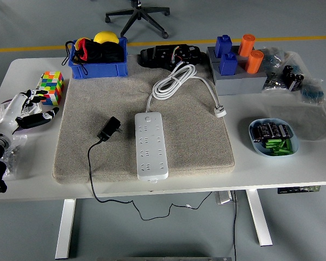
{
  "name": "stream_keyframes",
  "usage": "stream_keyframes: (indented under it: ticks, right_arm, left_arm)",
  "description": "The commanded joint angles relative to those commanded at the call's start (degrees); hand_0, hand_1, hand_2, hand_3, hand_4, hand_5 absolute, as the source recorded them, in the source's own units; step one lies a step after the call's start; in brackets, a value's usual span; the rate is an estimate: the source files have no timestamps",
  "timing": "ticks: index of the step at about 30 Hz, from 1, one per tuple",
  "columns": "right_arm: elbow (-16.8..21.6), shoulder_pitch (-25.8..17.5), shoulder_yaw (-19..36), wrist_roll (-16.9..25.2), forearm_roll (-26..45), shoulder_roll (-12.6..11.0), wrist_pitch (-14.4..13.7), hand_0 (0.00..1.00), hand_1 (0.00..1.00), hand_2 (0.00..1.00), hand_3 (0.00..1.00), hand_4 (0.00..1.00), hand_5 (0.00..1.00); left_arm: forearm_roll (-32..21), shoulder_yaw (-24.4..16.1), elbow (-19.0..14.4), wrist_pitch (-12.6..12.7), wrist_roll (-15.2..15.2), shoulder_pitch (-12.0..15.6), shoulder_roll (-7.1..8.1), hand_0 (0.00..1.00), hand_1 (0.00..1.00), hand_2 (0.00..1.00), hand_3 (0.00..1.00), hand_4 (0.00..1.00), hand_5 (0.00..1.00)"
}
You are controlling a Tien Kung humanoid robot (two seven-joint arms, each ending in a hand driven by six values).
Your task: Pull the plug out,throw it away,press the button
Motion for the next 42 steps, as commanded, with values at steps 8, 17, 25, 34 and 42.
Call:
stream_keyframes:
  ticks: [8,17,25,34,42]
  right_arm:
    - [-0.60,0.13,0.44,-0.21,-0.23,0.04,0.08,0.757,0.668,0.655,0.621,0.668,0.505]
    - [-0.91,-0.06,0.52,-0.21,-0.11,0.27,0.12,0.757,0.668,0.656,0.621,0.668,0.505]
    - [-1.02,-0.35,1.38,-0.10,-0.44,0.65,-0.02,0.757,0.668,0.655,0.621,0.668,0.505]
    - [-1.13,-0.37,1.38,0.03,-0.35,0.96,-0.02,0.757,0.668,0.656,0.621,0.668,0.505]
    - [-1.41,-0.49,1.52,-0.09,-0.40,0.98,-0.21,0.757,0.668,0.655,0.621,0.668,0.506]
  left_arm:
    - [0.26,-0.25,-0.43,0.00,0.19,0.73,0.10,0.823,0.814,0.760,0.809,0.763,0.330]
    - [0.39,0.02,-0.65,-0.03,0.34,1.17,0.18,0.818,0.806,0.755,0.808,0.760,0.333]
    - [0.45,-0.04,-0.76,-0.18,0.48,1.45,-0.07,0.816,0.805,0.752,0.807,0.758,0.334]
    - [0.37,0.06,-0.99,-0.40,0.56,2.20,-0.17,0.813,0.803,0.748,0.806,0.758,0.336]
    - [0.39,0.13,-0.98,-0.40,0.57,2.32,-0.06,0.808,0.796,0.742,0.804,0.755,0.334]
